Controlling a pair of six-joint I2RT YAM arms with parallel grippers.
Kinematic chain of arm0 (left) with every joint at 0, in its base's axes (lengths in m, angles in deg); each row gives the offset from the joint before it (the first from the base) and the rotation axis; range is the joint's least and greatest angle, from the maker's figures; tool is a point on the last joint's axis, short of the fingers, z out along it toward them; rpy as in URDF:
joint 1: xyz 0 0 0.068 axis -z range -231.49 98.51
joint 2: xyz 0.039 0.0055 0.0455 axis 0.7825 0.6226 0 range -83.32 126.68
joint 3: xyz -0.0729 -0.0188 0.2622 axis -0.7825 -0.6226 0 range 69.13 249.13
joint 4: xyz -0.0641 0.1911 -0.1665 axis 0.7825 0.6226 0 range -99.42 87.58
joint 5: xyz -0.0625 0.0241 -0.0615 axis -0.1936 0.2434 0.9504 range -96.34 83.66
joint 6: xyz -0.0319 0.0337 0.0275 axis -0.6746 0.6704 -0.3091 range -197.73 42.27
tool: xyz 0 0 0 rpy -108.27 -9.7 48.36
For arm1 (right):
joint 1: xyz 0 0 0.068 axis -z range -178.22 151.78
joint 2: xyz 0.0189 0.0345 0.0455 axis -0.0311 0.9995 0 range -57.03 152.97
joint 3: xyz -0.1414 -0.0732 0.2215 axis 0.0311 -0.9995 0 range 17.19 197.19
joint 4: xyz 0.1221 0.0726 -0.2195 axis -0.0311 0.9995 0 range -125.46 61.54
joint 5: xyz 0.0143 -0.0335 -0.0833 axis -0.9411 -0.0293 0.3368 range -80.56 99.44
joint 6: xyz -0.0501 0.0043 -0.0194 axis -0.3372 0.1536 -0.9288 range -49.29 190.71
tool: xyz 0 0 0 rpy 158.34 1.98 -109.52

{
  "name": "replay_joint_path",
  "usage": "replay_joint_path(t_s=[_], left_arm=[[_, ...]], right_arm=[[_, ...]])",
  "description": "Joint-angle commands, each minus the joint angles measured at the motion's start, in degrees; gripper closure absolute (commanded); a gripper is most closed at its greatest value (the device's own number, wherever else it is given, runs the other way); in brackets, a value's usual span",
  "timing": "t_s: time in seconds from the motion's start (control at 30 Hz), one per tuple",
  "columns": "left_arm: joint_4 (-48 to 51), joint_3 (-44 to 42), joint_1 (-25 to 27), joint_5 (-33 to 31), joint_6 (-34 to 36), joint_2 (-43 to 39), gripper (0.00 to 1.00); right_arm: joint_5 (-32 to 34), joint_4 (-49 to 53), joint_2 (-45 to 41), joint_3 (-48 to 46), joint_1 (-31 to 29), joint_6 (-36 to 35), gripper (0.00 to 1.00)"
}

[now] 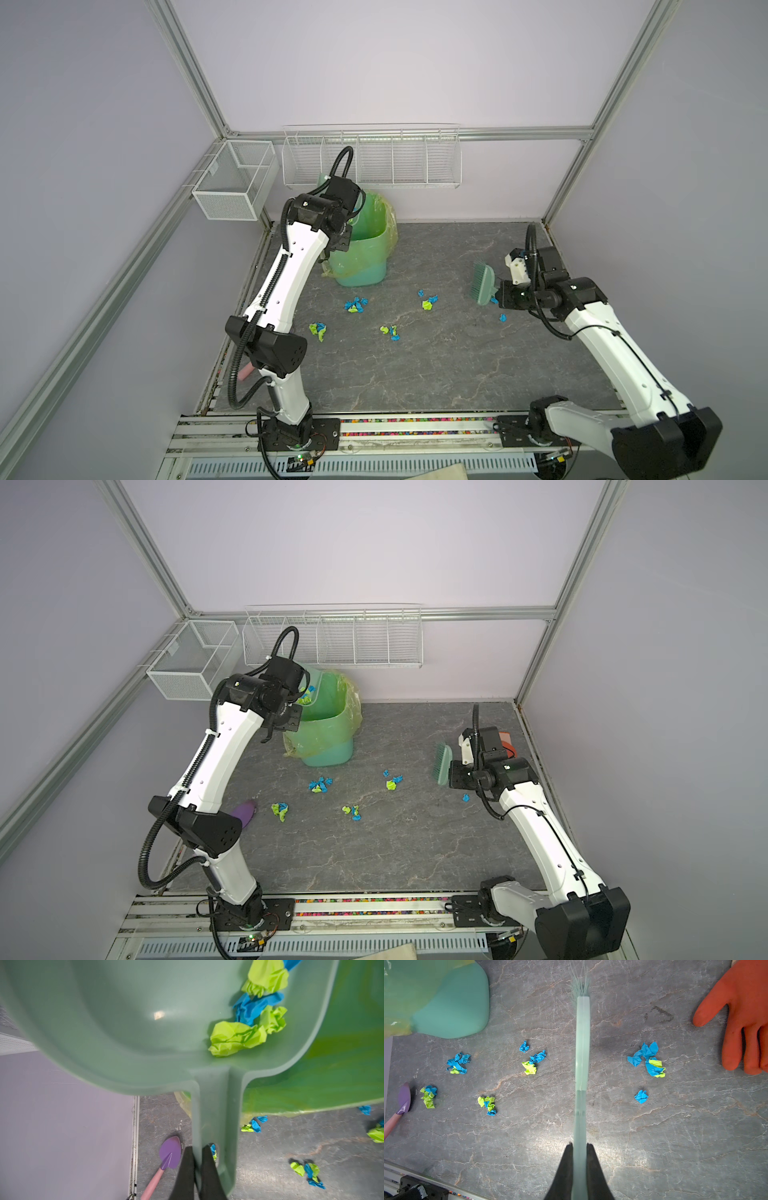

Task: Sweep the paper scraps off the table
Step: 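Tip the dustpan over the wastebasket with the left gripper to empty scraps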

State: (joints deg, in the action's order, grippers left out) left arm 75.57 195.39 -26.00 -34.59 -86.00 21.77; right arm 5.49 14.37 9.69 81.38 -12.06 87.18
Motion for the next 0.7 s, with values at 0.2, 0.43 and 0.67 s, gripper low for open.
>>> replay_joint_path(t_s=[0.2, 0.43, 0.67], left_arm=[[0.74, -4.56, -0.01, -9.05, 1.52, -1.13, 1.0], [-1.54, -8.41, 1.93, -16.48, 3.67, -3.6, 1.0], [-2.72, -9.1, 5.75, -25.81, 6.39, -3.21, 1.0]], right_arm=[[-0.64, -1.75, 0.25, -1.17, 0.49, -0.75, 0.93], [-0.62, -1.27, -0.16, -0.99, 0.53, -1.05, 0.93], [-0.65, -0.98, -1.97, -1.95, 0.49, -0.62, 0.93]])
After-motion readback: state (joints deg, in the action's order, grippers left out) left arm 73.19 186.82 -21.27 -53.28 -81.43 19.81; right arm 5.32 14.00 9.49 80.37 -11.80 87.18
